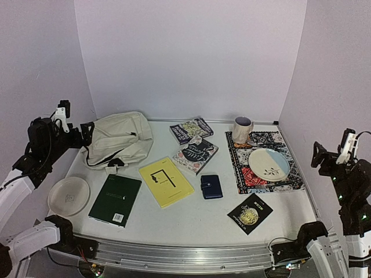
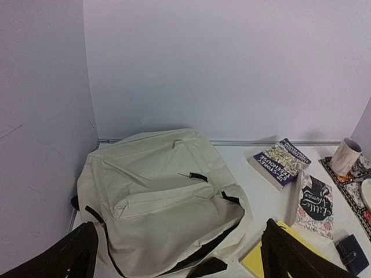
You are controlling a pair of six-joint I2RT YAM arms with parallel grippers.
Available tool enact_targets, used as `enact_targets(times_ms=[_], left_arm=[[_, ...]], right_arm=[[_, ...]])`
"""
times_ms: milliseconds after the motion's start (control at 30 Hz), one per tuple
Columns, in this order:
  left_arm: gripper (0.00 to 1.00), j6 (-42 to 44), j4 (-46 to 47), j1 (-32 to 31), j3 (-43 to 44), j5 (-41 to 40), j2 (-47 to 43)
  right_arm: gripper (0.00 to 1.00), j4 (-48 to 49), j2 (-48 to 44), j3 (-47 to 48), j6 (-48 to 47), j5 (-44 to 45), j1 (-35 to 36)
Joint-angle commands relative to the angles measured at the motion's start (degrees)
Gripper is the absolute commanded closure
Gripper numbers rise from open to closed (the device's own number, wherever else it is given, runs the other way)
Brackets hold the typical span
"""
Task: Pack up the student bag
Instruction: Pick up the student bag from the corner of the board.
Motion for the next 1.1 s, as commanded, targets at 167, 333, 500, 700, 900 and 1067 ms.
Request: enact_targets(times_ms=[167,333,500,700,900,1067], left_arm=[[0.01,2.6,-6.3,-0.1,13.6,7.2,17.6],[0.01,2.7,-10.5,-1.9,19.2,4.9,28.8],[0.01,3.1,-12.6,-3.4,21.8,4.0,36.1],[0.01,4.5,-14.3,-6.0,24.8,4.9,44.0],[0.01,8.5,-18.1,-6.6,29.8,10.9,53.1],[0.01,11.8,-22.2,-7.0,34.7,9.5,60.5]], right_arm=[[0.02,3.0,0.7,0.7,0.4,-3.5,-0.2],[0.02,3.0,0.7,0.5,0.4,-3.8,-0.2],[0.02,3.0,0.3,0.3,0.3,-4.0,-0.2],[0.02,3.2,0.2,0.1,0.2,-5.1,-0.1],[0.02,3.4,-0.4,-0.2,0.2,-5.3,-0.2],[0.02,3.4,0.0,-0.2,0.4,-6.1,-0.2]])
